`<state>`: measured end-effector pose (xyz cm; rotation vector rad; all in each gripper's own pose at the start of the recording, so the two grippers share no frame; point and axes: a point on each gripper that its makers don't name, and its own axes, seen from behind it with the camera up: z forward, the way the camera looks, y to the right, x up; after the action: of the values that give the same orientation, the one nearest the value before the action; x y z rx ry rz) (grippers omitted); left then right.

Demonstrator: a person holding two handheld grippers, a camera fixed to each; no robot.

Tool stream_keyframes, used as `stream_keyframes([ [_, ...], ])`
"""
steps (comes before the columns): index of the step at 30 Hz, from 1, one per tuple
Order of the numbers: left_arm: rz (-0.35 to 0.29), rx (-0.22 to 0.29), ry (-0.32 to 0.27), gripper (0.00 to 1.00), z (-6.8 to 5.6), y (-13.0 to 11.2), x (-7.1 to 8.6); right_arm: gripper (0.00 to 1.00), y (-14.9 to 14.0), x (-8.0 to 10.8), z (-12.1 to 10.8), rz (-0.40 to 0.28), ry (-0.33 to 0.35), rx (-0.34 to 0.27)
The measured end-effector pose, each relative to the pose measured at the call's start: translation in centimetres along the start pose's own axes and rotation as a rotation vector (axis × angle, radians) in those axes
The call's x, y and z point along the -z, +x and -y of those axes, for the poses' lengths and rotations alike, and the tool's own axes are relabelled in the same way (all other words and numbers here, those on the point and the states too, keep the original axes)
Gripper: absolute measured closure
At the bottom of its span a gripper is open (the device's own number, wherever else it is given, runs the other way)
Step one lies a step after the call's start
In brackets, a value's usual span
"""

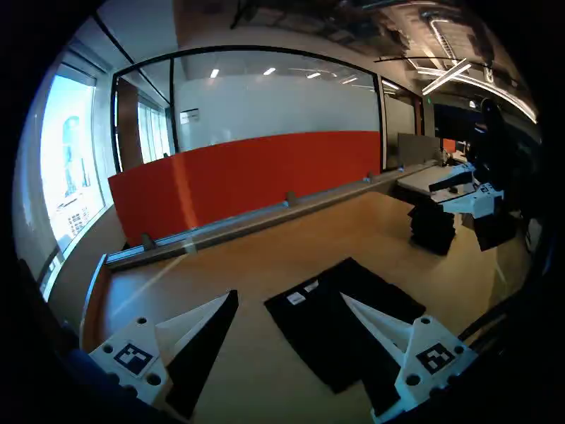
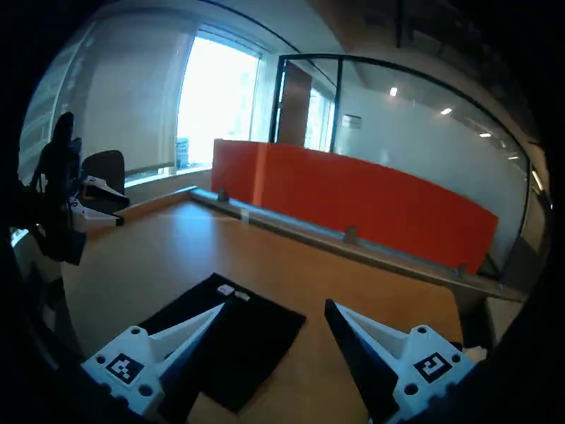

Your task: Fold towel

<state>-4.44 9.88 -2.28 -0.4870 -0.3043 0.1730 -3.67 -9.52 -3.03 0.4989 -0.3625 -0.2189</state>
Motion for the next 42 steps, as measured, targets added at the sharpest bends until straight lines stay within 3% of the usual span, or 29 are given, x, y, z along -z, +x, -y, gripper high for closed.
stream_keyframes([
  [9, 0.099, -0.023, -0.087, 0.03, -2.7, -5.0, -1.5, 0.00, -3.7, -1.2, 1.7, 0.081, 0.065, 0.019],
  [30, 0.302, -0.066, -0.189, 0.04, -7.2, -17.4, -4.2, 0.00, -16.1, -3.8, 5.1, 0.230, 0.135, 0.051],
  [42, 0.398, -0.074, -0.219, 0.04, -9.1, -21.9, -5.4, 0.00, -21.9, -4.7, 6.9, 0.325, 0.177, 0.059],
])
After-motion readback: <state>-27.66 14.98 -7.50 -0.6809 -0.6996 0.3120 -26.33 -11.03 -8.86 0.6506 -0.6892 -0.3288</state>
